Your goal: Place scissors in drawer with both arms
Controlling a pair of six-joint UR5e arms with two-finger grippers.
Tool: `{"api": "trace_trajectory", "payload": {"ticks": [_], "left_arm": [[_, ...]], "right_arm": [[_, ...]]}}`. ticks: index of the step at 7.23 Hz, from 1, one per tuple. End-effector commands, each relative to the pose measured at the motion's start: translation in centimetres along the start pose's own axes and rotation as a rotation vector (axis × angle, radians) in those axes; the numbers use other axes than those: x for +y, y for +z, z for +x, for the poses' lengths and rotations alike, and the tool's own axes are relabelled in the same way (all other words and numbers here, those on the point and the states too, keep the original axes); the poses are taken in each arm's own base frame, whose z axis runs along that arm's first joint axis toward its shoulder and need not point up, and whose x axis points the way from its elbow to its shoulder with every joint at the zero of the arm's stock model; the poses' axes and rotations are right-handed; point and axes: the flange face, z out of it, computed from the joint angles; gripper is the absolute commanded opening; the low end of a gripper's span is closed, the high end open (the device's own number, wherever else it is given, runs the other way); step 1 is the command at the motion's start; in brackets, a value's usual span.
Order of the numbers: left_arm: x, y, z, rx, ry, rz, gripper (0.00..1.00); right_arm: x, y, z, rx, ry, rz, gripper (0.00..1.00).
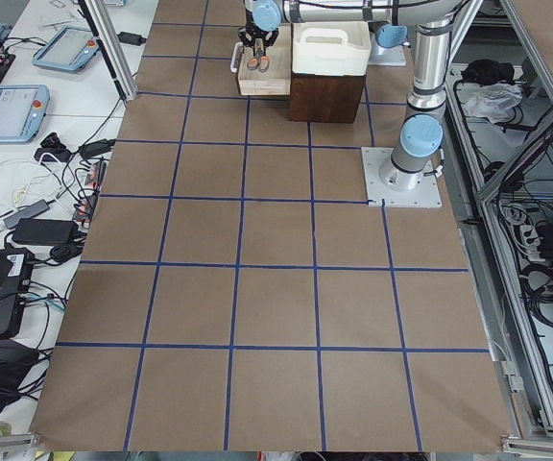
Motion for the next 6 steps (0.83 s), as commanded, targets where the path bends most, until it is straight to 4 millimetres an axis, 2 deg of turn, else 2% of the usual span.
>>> {"api": "trace_trajectory", "payload": {"ticks": [1, 4, 6], "left_arm": [[-0.6, 1.1, 0.7, 0.016, 0.005, -0.009, 0.00], [-0.6, 2.7, 0.9, 0.044, 0.025, -0.018, 0.00], [-0.7, 3.3, 0.8, 0.055, 0.021, -0.020, 0.00]], "right_arm": [[0.1, 0.0, 0.2, 0.000, -0.003, -0.003, 1.00], [0.6, 0.0, 0.0, -0.001, -0.007, -0.022, 1.00], [0.9, -0.4, 0.1, -0.010, -0.069, -0.013, 1.00]]}}
